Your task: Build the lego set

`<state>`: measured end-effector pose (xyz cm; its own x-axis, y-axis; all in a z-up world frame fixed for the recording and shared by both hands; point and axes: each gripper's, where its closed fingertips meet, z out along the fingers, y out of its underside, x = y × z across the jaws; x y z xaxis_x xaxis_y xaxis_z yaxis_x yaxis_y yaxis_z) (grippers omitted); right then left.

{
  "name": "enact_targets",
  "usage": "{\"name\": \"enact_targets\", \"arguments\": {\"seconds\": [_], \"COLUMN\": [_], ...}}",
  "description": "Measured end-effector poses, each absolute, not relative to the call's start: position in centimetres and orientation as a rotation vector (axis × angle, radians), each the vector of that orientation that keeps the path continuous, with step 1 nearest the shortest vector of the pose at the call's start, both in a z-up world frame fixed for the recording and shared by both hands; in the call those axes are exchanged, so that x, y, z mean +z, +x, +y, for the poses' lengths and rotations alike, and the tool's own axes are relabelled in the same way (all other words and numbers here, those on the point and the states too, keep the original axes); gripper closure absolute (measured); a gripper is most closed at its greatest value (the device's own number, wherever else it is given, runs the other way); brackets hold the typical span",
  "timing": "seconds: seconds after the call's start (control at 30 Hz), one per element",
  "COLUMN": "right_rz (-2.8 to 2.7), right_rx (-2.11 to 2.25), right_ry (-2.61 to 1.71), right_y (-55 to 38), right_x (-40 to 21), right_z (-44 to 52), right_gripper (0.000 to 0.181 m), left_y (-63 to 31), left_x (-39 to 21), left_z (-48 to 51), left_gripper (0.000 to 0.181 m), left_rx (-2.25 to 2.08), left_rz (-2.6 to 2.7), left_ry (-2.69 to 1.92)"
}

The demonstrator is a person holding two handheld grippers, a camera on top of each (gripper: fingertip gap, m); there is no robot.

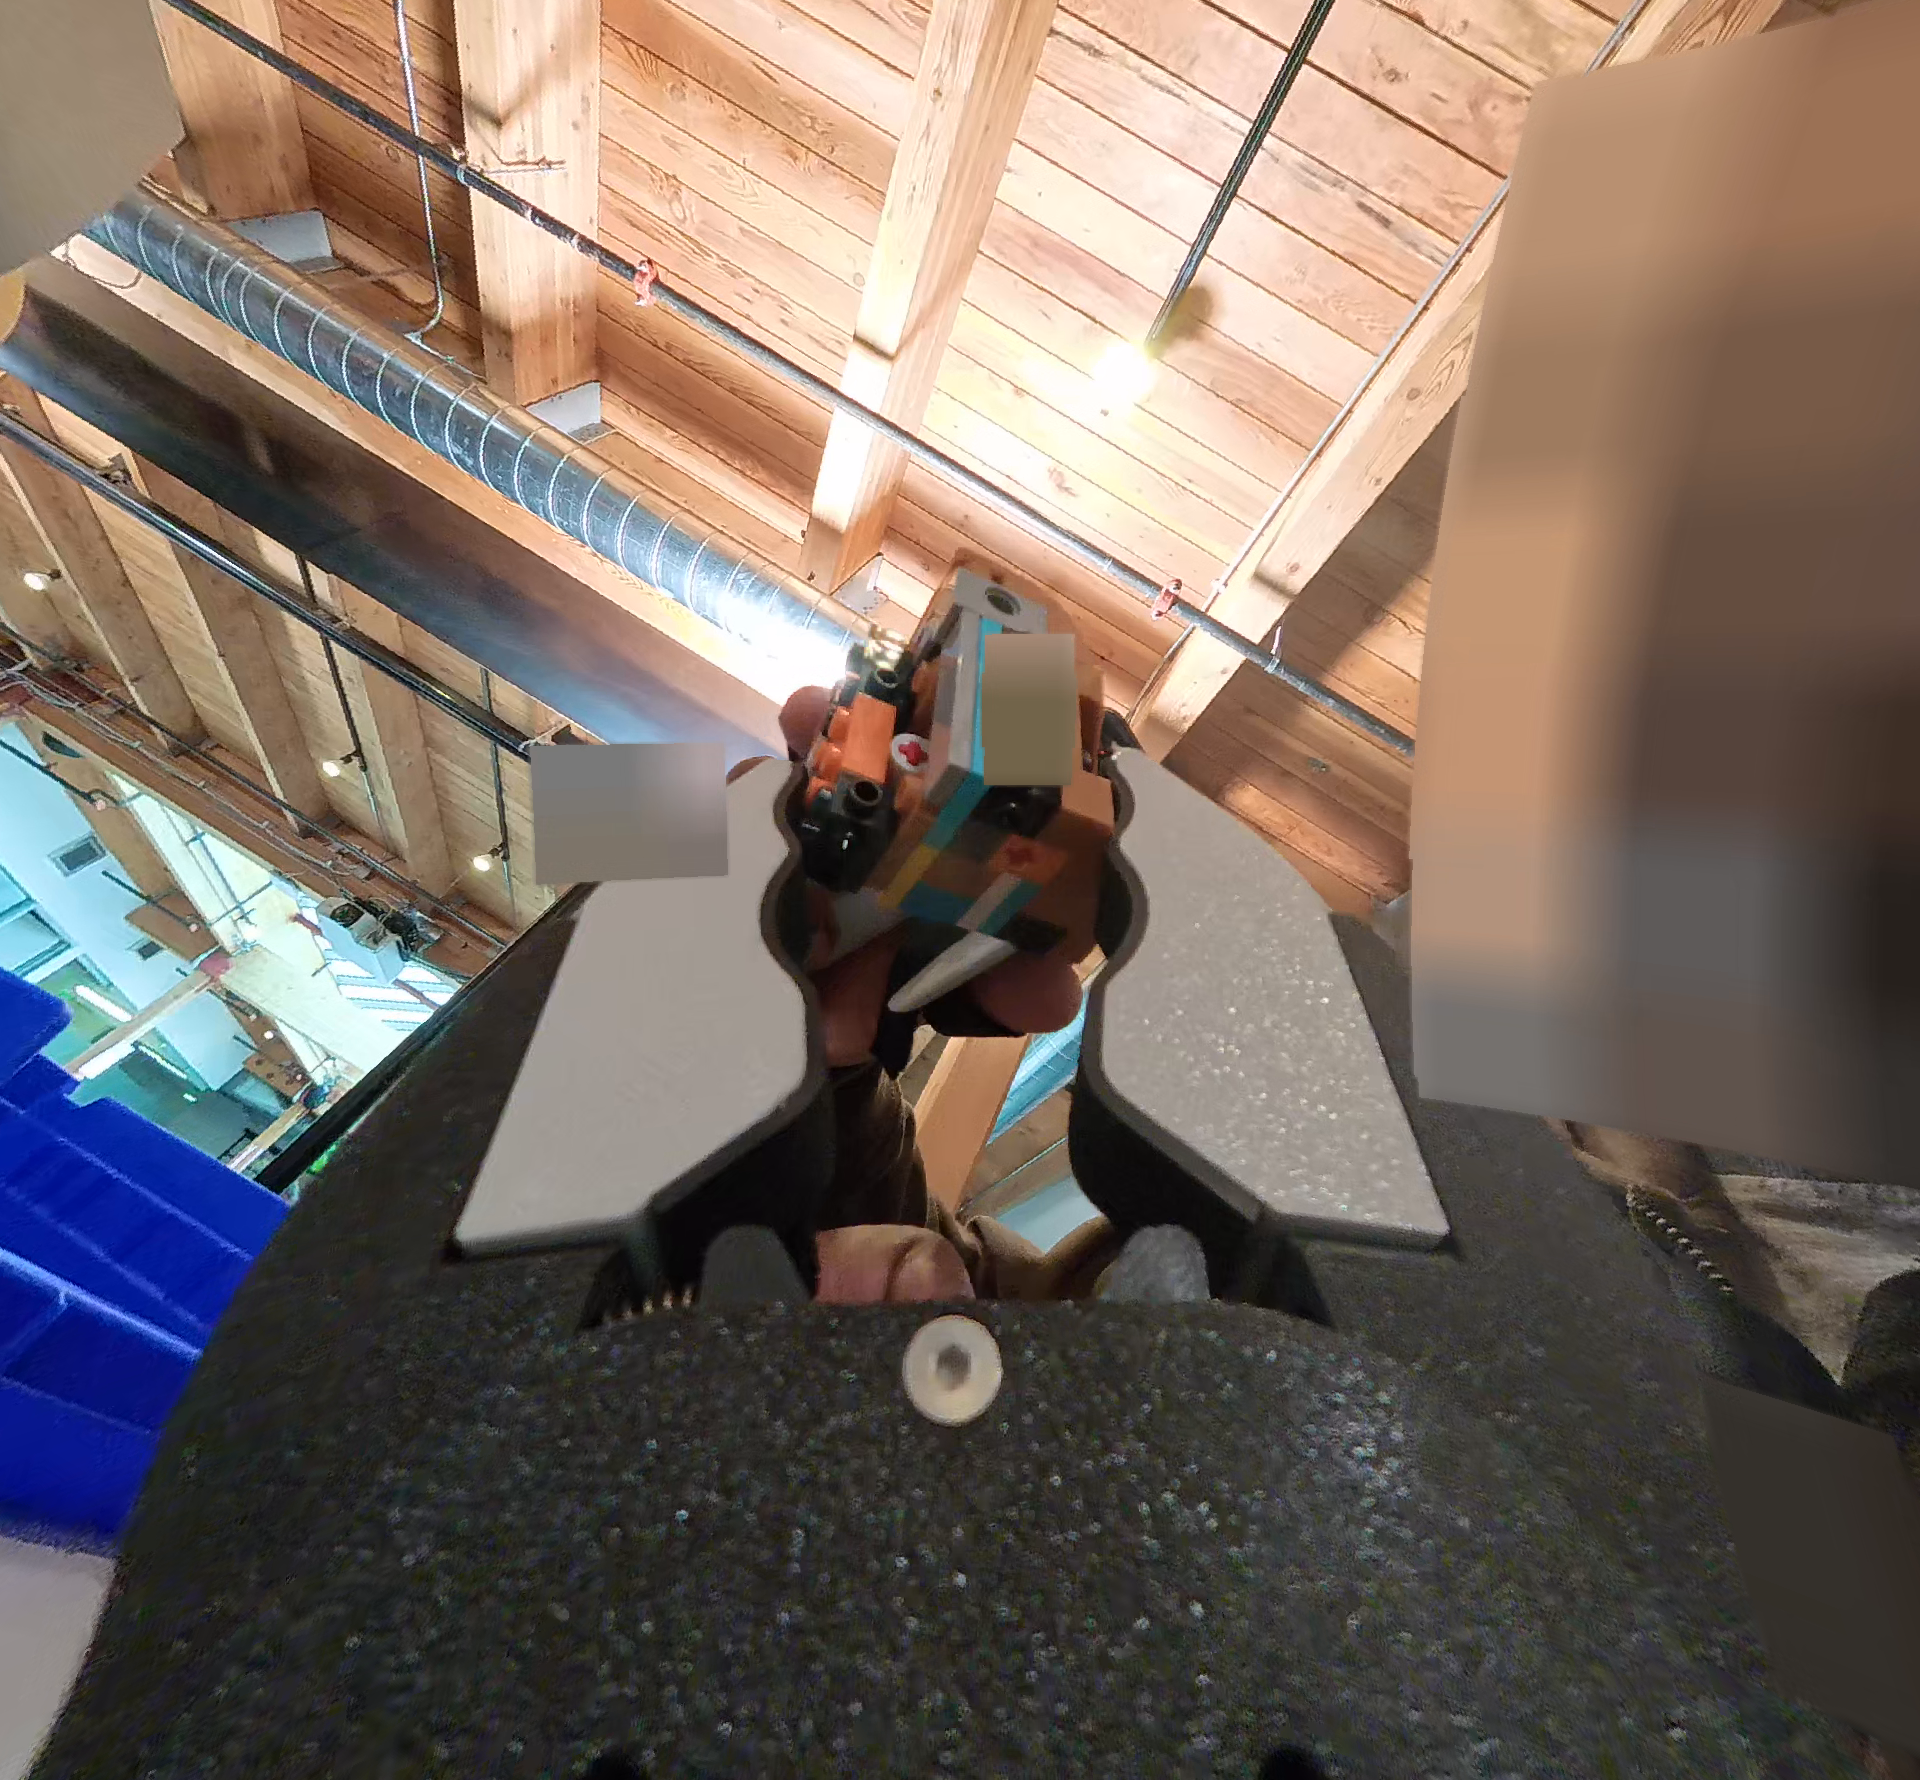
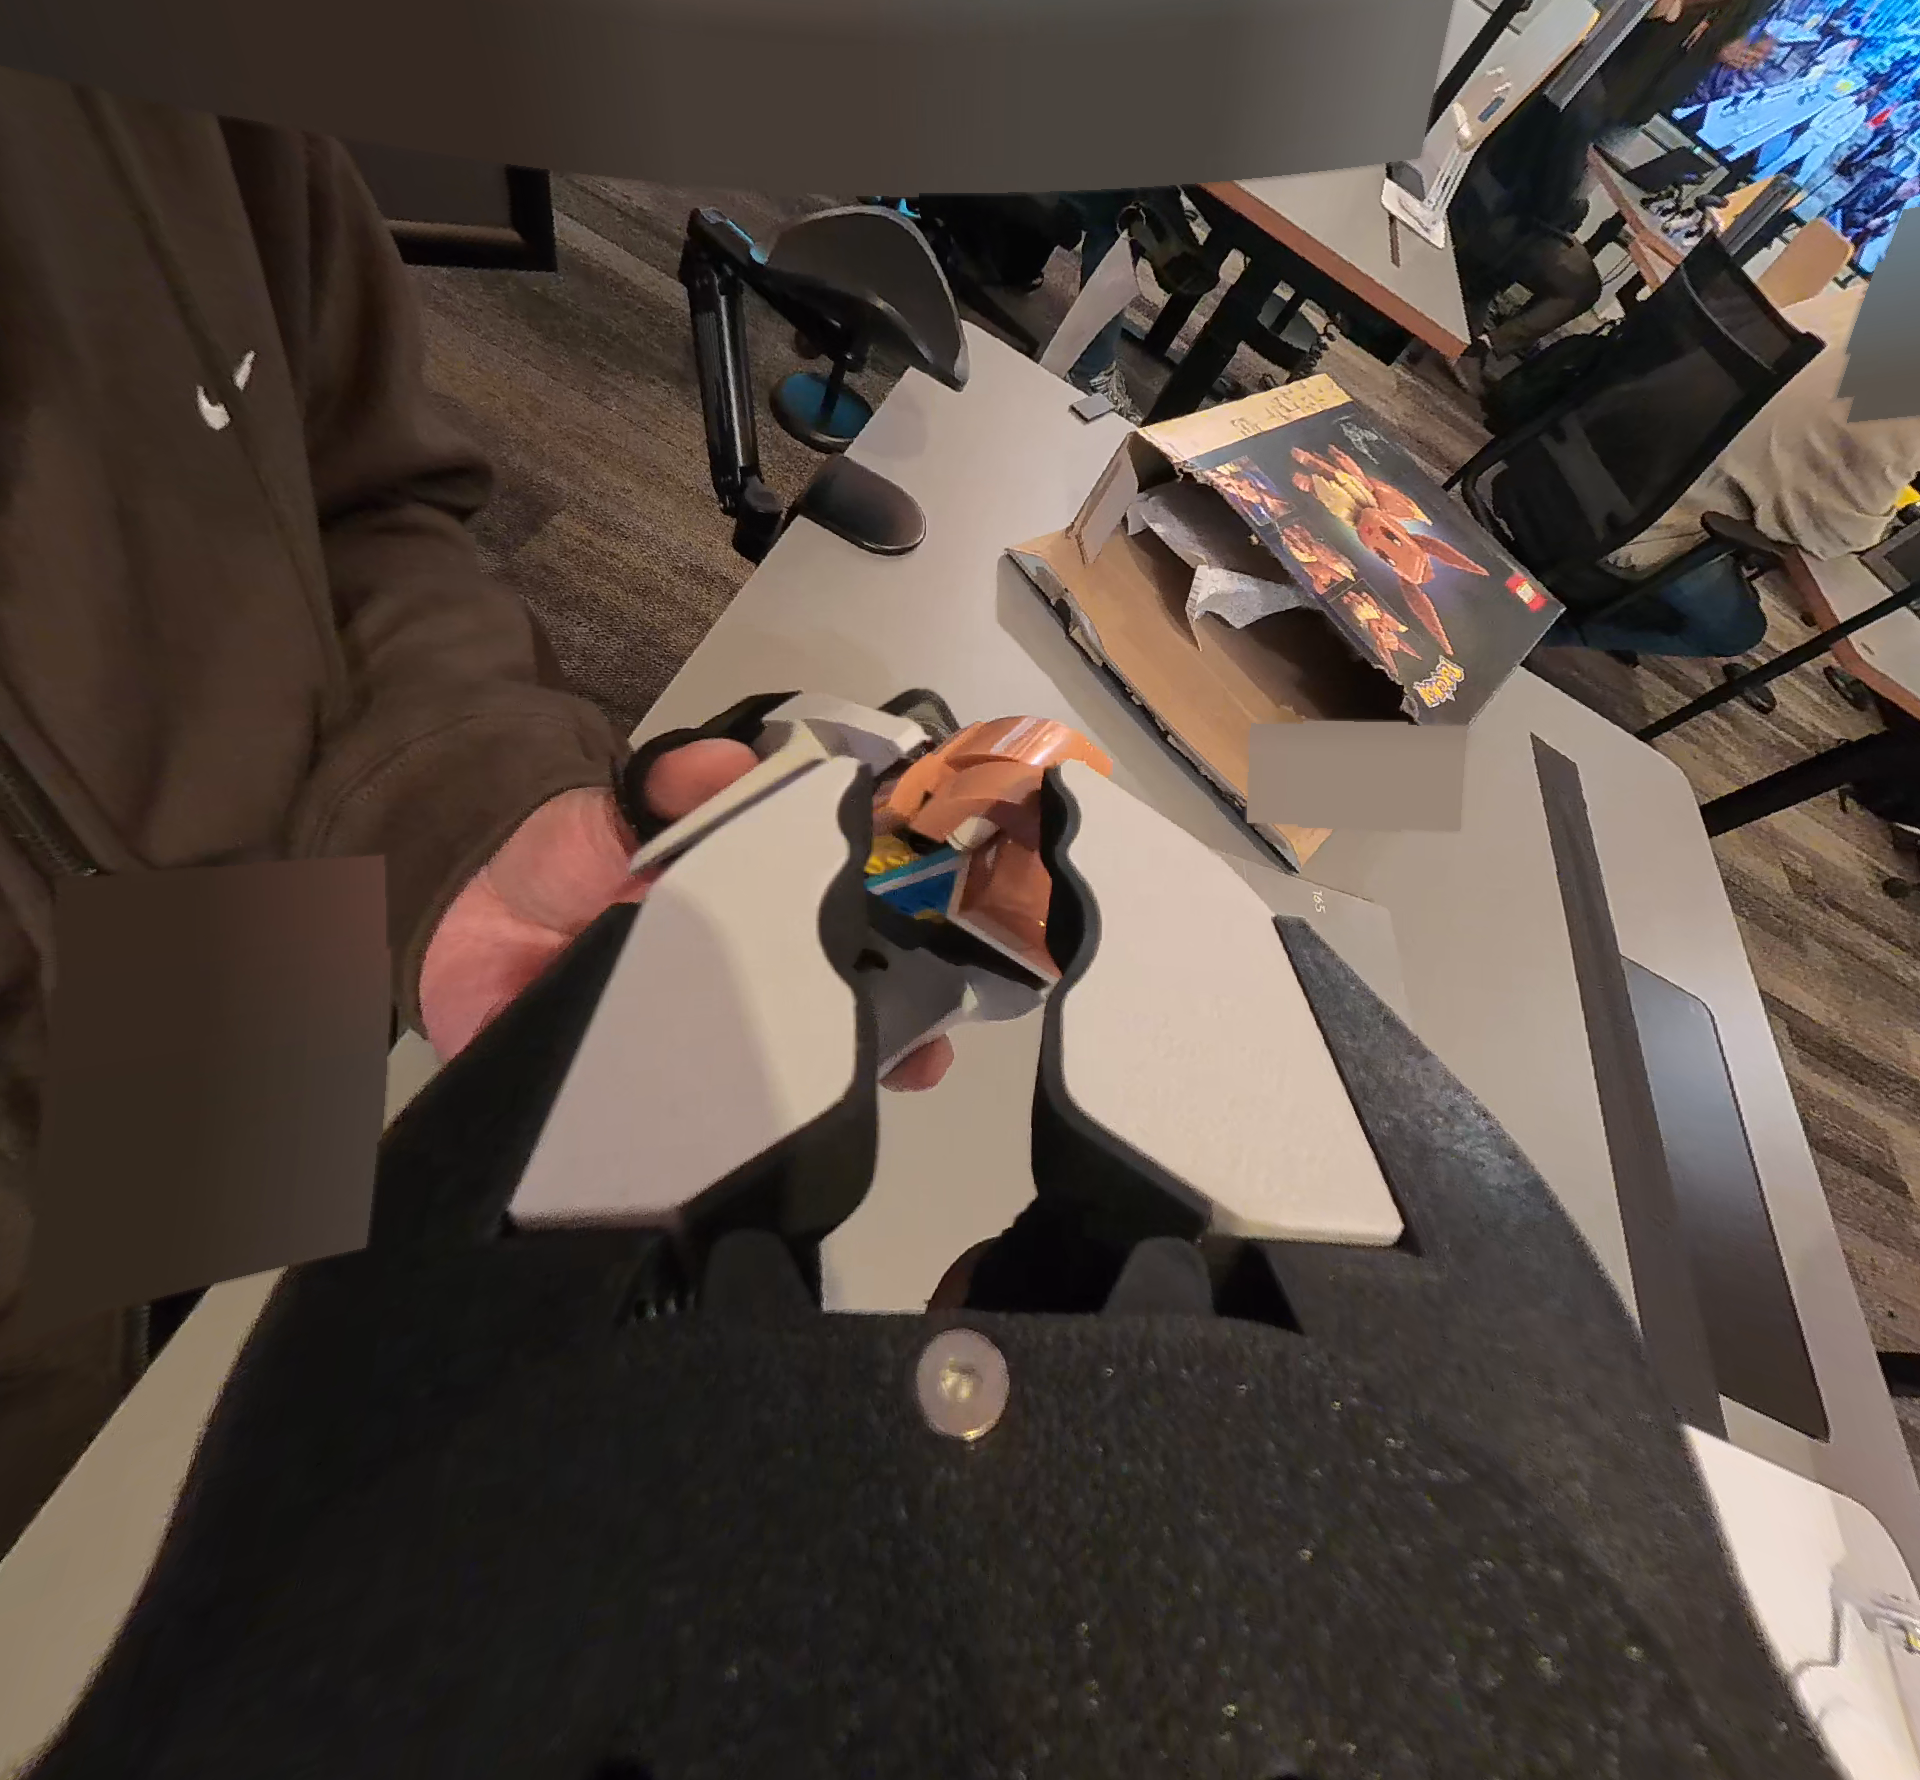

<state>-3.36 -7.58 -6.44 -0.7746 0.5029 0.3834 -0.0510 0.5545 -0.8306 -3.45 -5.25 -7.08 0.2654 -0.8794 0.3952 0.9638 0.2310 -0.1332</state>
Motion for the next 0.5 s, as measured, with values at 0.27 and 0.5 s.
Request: {"name": "enact_targets", "arguments": {"seconds": [0.27, 0.5], "right_rz": [-2.211, -2.256], "right_rx": [1.166, 1.129], "right_ry": [-0.314, -0.267], "right_y": [-3.41, -3.66], "right_x": [-5.97, -6.41], "right_z": [-7.39, -7.35], "right_gripper": [0.149, 0.155], "left_y": [-3.5, -3.45], "left_x": [-7.04, -7.05], "left_z": [-5.36, -5.3], "left_gripper": [0.128, 0.128], "left_rx": [-1.3, -1.303], "left_rz": [-0.256, -0.255], "left_ry": [-0.37, -0.373]}}
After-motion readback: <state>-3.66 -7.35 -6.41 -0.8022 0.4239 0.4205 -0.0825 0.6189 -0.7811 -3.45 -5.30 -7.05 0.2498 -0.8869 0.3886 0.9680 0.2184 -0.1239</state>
